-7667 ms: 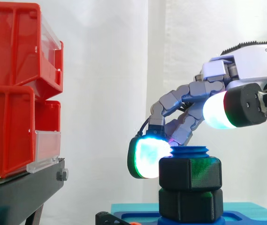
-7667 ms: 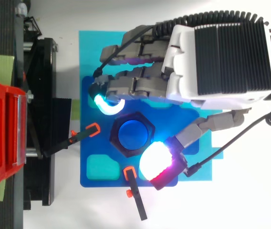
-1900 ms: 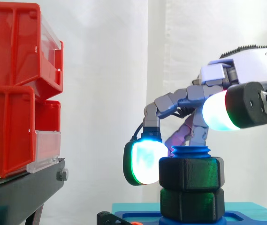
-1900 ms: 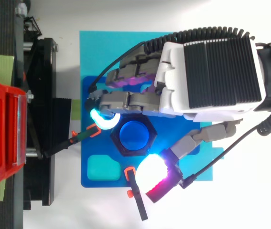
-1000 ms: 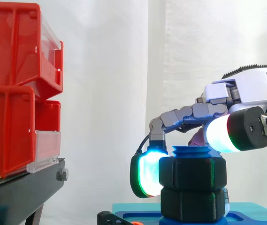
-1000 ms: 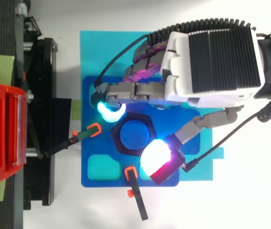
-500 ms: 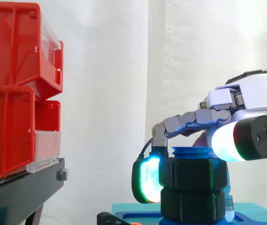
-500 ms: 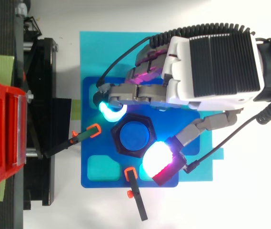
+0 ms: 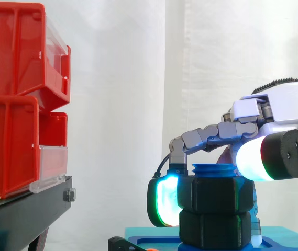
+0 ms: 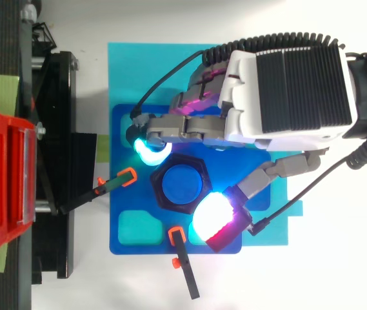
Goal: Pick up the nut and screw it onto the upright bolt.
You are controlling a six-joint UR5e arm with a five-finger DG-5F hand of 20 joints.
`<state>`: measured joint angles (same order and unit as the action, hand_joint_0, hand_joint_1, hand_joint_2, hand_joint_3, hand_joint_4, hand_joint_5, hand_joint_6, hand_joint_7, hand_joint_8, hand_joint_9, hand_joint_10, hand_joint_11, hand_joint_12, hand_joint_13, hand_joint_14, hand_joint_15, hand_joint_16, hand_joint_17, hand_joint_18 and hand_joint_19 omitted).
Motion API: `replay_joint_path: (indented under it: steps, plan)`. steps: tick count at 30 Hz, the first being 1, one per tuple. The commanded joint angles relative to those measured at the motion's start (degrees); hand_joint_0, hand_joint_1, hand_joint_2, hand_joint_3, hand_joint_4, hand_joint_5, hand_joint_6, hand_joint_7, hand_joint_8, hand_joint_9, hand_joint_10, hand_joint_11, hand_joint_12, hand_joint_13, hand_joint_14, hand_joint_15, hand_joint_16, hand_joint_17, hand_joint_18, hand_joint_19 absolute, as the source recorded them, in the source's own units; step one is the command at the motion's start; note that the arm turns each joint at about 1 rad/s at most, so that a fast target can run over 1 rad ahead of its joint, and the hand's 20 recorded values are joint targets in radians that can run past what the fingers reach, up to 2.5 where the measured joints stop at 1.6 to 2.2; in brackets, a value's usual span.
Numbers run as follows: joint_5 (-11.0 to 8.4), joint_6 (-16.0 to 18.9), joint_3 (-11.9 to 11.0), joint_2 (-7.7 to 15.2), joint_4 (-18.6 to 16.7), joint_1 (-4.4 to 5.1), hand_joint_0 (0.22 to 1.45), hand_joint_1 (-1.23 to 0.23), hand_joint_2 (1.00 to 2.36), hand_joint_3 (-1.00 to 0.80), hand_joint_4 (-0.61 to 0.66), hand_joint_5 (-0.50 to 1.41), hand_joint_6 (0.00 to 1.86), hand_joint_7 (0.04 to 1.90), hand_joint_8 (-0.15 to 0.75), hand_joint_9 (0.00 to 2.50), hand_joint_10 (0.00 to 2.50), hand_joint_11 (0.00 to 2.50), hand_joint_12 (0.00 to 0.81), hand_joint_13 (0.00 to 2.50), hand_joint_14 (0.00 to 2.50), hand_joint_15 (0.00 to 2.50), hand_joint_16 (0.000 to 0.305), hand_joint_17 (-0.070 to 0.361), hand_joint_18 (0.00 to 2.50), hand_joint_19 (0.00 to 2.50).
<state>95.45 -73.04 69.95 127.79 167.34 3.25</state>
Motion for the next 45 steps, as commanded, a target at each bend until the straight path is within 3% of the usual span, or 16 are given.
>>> replay_joint_path:
  steps: [1, 11, 19, 29, 39, 45]
  plan:
    - [0.0, 0.0, 0.01, 0.0, 0.0, 0.0, 0.42, -0.19, 1.0, -0.5, 0.13, 0.11, 0.5, 1.43, 0.226, 1.71, 0.0, 0.1, 0.34, 1.04, 0.0, 0.06, 0.051, 0.115, 0.96, 0.26]
    - [0.0, 0.0, 0.01, 0.0, 0.09, 0.0, 0.42, -0.16, 1.0, -0.5, 0.11, 0.12, 0.5, 1.47, 0.262, 1.85, 0.0, 0.11, 0.294, 1.11, 0.0, 0.0, 0.046, 0.104, 1.05, 0.08]
    - [0.0, -0.09, 0.01, -0.08, 0.27, -0.26, 0.43, -0.16, 1.0, -0.5, 0.11, 0.12, 0.5, 1.49, 0.265, 1.89, 0.0, 0.12, 0.285, 1.14, 0.0, 0.0, 0.044, 0.099, 1.06, 0.09]
    - [0.18, -2.72, 0.01, -0.08, 1.5, -0.7, 0.43, -0.22, 1.0, -0.5, 0.12, 0.11, 0.5, 1.48, 0.283, 1.86, 0.0, 0.11, 0.293, 1.12, 0.0, 0.02, 0.045, 0.101, 1.04, 0.1]
    - [0.35, -2.81, 0.01, -1.84, 2.9, -0.7, 0.41, -0.42, 1.0, -0.5, 0.25, -0.02, 0.5, 1.19, 0.36, 1.37, 0.01, 0.16, 0.396, 0.85, 0.0, 0.04, 0.054, 0.122, 0.74, 0.12]
    - [0.35, -2.81, 0.01, -2.55, 2.99, -0.7, 0.41, -0.49, 1.0, -0.5, 0.28, -0.06, 0.5, 1.09, 0.36, 1.26, 0.01, 0.18, 0.418, 0.79, 0.0, 0.06, 0.056, 0.127, 0.68, 0.15]
